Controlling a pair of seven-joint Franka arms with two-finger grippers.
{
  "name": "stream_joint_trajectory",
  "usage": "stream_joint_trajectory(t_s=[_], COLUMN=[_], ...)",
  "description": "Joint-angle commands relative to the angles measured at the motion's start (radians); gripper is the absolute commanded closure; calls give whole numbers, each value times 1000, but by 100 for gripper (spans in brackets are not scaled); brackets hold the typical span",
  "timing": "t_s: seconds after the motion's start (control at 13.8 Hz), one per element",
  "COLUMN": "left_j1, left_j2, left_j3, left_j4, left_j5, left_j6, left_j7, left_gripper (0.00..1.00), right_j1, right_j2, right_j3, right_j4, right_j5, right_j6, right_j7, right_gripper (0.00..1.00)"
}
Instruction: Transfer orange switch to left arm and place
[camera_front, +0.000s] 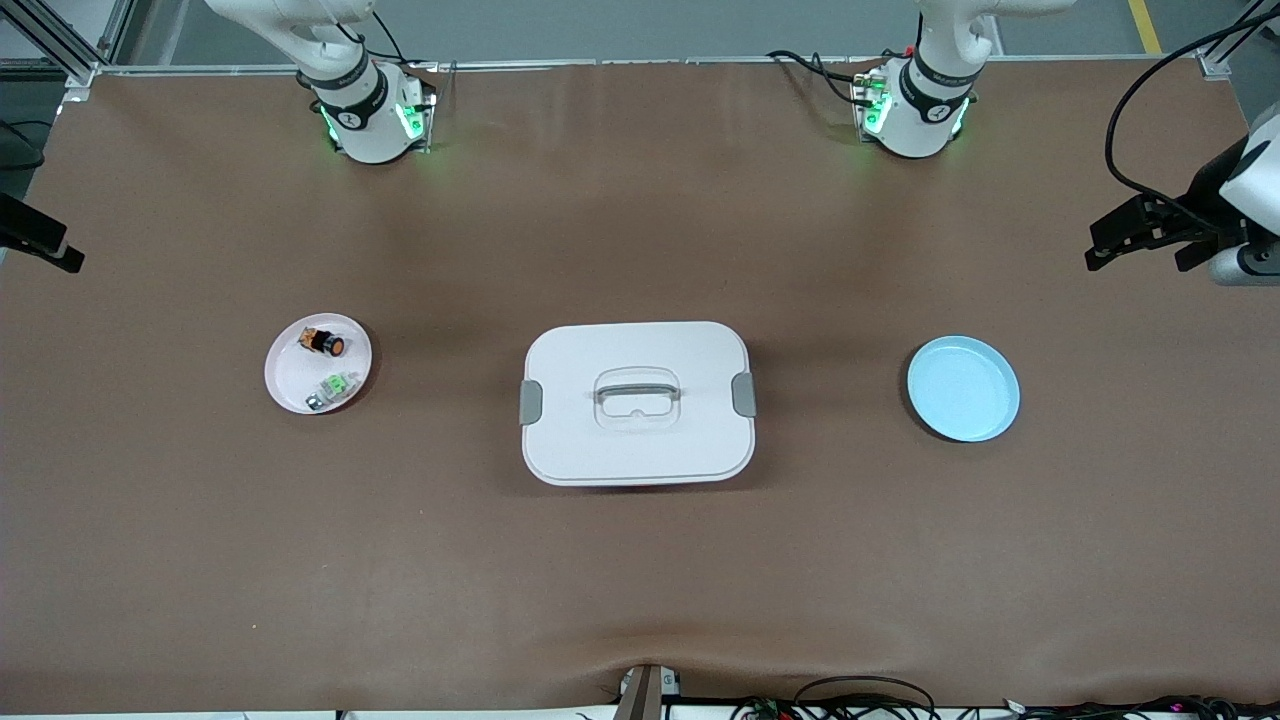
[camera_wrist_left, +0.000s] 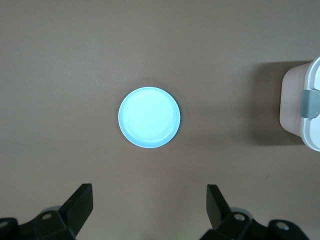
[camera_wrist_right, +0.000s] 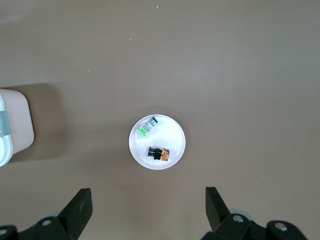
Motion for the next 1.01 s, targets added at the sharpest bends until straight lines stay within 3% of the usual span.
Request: stream_joint_trajectory(t_s=[0.0,0.94], left_j1=[4,9], left_j2=[8,8], left_j3=[-5,-3], left_j4=[24,24], left_j5=[7,9], left_j6=[-19,-19], left_j7=[-1,8], left_gripper=[0,0], right_j1=[-12,-29], right_j2=[2,33], right_j3=[8,8], right_j4=[11,11], right_j5=[-2,-2], right_j6=[-9,-11], right_j7=[-1,4], right_gripper=[0,0])
